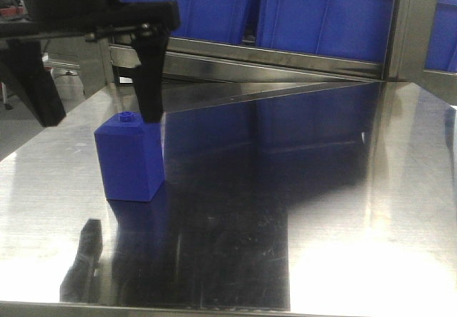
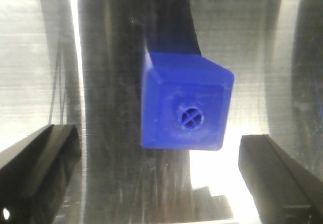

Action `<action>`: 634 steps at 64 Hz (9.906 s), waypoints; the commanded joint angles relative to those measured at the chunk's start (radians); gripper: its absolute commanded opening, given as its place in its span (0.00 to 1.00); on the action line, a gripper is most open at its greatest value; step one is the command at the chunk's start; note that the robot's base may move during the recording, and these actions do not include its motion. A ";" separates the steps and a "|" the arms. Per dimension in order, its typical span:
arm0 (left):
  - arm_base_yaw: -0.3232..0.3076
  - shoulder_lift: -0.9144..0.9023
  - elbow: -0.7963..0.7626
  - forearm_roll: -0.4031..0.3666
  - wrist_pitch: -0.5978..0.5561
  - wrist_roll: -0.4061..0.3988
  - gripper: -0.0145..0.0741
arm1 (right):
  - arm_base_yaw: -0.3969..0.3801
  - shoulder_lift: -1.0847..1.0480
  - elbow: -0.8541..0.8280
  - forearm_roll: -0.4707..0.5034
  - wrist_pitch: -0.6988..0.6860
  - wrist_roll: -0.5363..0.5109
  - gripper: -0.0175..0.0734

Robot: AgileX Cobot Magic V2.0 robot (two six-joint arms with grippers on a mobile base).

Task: Pick and sort blue part to right shelf

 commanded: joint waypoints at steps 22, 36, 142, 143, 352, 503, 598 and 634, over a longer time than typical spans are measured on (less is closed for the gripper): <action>-0.015 0.010 -0.086 -0.002 0.008 -0.011 0.93 | -0.005 0.008 -0.028 -0.009 -0.091 -0.008 0.67; -0.011 0.057 -0.088 0.020 0.025 -0.009 0.93 | -0.005 0.008 -0.028 -0.009 -0.091 -0.008 0.67; -0.032 0.097 -0.088 -0.010 0.024 0.069 0.56 | -0.005 0.008 -0.028 -0.009 -0.091 -0.008 0.67; -0.032 0.091 -0.088 -0.015 0.024 0.080 0.56 | -0.005 0.008 -0.028 -0.009 -0.091 -0.008 0.67; 0.388 -1.364 1.005 -0.162 -1.071 0.625 0.56 | -0.005 0.008 -0.028 -0.009 -0.091 -0.008 0.67; 0.390 -1.364 1.005 -0.162 -1.071 0.625 0.56 | -0.005 0.008 -0.028 -0.009 -0.091 -0.008 0.67; 0.388 -1.364 1.005 -0.162 -1.071 0.625 0.56 | -0.005 0.008 -0.028 -0.009 -0.091 -0.008 0.67; 0.388 -1.364 1.005 -0.162 -1.071 0.625 0.56 | -0.005 0.008 -0.028 -0.009 -0.091 -0.008 0.67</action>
